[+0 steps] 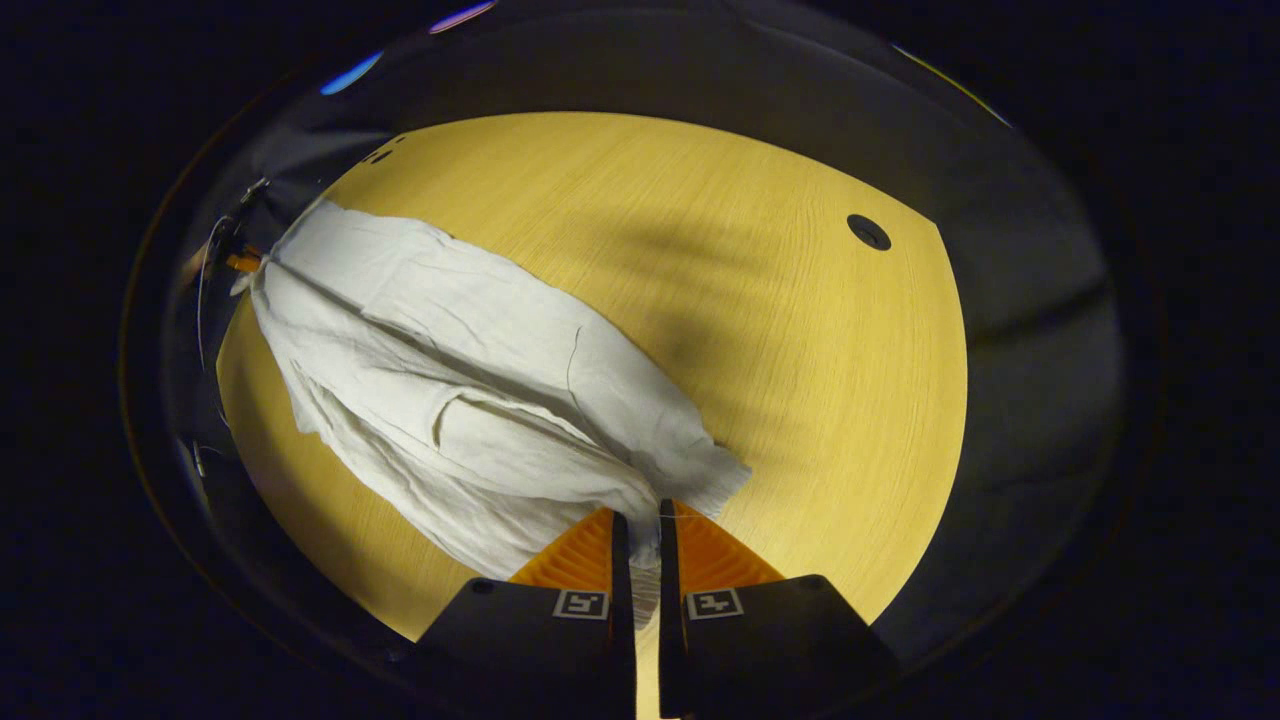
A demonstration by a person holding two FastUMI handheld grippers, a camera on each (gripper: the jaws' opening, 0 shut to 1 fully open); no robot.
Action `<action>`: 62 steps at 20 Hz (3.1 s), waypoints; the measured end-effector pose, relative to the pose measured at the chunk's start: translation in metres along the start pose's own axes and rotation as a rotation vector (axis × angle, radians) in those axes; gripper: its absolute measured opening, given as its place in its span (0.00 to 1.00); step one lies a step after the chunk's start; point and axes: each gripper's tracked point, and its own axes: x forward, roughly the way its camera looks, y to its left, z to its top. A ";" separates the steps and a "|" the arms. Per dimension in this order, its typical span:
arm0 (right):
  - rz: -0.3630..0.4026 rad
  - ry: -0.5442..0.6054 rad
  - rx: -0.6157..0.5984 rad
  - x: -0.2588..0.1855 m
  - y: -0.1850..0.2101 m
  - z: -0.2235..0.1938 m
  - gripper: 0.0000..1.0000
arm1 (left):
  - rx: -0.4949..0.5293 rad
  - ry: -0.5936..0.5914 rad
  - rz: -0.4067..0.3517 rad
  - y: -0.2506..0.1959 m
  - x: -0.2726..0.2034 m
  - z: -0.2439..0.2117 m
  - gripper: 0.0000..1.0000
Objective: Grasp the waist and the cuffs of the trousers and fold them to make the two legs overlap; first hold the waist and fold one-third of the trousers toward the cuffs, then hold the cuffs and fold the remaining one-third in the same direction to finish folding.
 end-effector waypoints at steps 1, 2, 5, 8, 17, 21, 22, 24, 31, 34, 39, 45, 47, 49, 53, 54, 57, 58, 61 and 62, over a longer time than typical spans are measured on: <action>0.014 0.001 0.031 0.000 -0.004 0.002 0.14 | 0.001 0.013 0.004 0.000 0.002 0.001 0.05; 0.029 0.003 0.066 -0.001 -0.010 0.004 0.14 | -0.006 0.025 0.003 0.001 0.002 0.003 0.05; 0.070 0.014 0.222 -0.006 -0.019 0.006 0.13 | -0.059 0.079 -0.015 0.000 0.003 0.000 0.06; 0.084 0.014 0.401 0.002 -0.025 0.001 0.28 | -0.039 0.119 -0.004 0.001 0.002 0.000 0.08; 0.145 -0.365 0.840 -0.050 -0.043 0.016 0.70 | 0.024 0.003 0.082 0.016 -0.010 0.002 0.96; 0.035 -0.489 1.063 -0.077 -0.058 -0.024 0.70 | -0.014 -0.132 0.114 0.013 -0.022 0.004 0.97; -0.008 -0.511 1.101 -0.079 -0.058 -0.036 0.70 | -0.028 -0.179 0.106 0.010 -0.029 0.006 0.97; -0.042 -0.568 1.177 -0.086 -0.047 -0.056 0.70 | -0.054 -0.261 0.112 0.006 -0.040 0.008 0.97; 0.005 -0.640 1.469 -0.065 -0.006 -0.090 0.70 | -0.204 -0.431 0.166 -0.005 -0.067 -0.012 0.96; 0.039 -0.709 1.537 -0.060 -0.003 -0.079 0.70 | -0.289 -0.470 0.135 -0.015 -0.076 -0.026 0.96; 0.023 -0.708 1.533 -0.043 0.002 -0.061 0.80 | -0.495 -0.522 0.061 -0.031 -0.082 -0.050 0.96; 0.011 -0.691 1.565 -0.035 0.001 -0.060 0.68 | -0.773 -0.526 -0.075 -0.051 -0.070 -0.076 0.95; 0.020 -0.617 1.590 -0.025 0.004 -0.072 0.57 | -0.860 -0.525 -0.128 -0.053 -0.062 -0.075 0.95; 0.042 -0.622 1.616 -0.027 0.001 -0.074 0.18 | -0.950 -0.512 -0.169 -0.053 -0.050 -0.073 0.95; 0.021 -0.614 1.589 -0.030 0.004 -0.075 0.16 | -1.165 -0.503 -0.253 -0.048 -0.029 -0.059 0.89; 0.023 -0.612 1.591 -0.030 0.005 -0.074 0.16 | -1.208 -0.524 -0.270 -0.044 -0.029 -0.053 0.89; 0.025 -0.613 1.587 -0.030 0.005 -0.075 0.16 | -1.283 -0.555 -0.296 -0.033 -0.028 -0.034 0.94; 0.025 -0.614 1.586 -0.030 0.005 -0.075 0.16 | -1.295 -0.552 -0.295 -0.028 -0.028 -0.032 0.94; 0.027 -0.615 1.585 -0.029 0.006 -0.074 0.16 | -1.336 -0.554 -0.296 -0.020 -0.025 -0.019 0.89; 0.030 -0.615 1.585 -0.029 0.006 -0.074 0.16 | -1.346 -0.558 -0.300 -0.017 -0.025 -0.015 0.92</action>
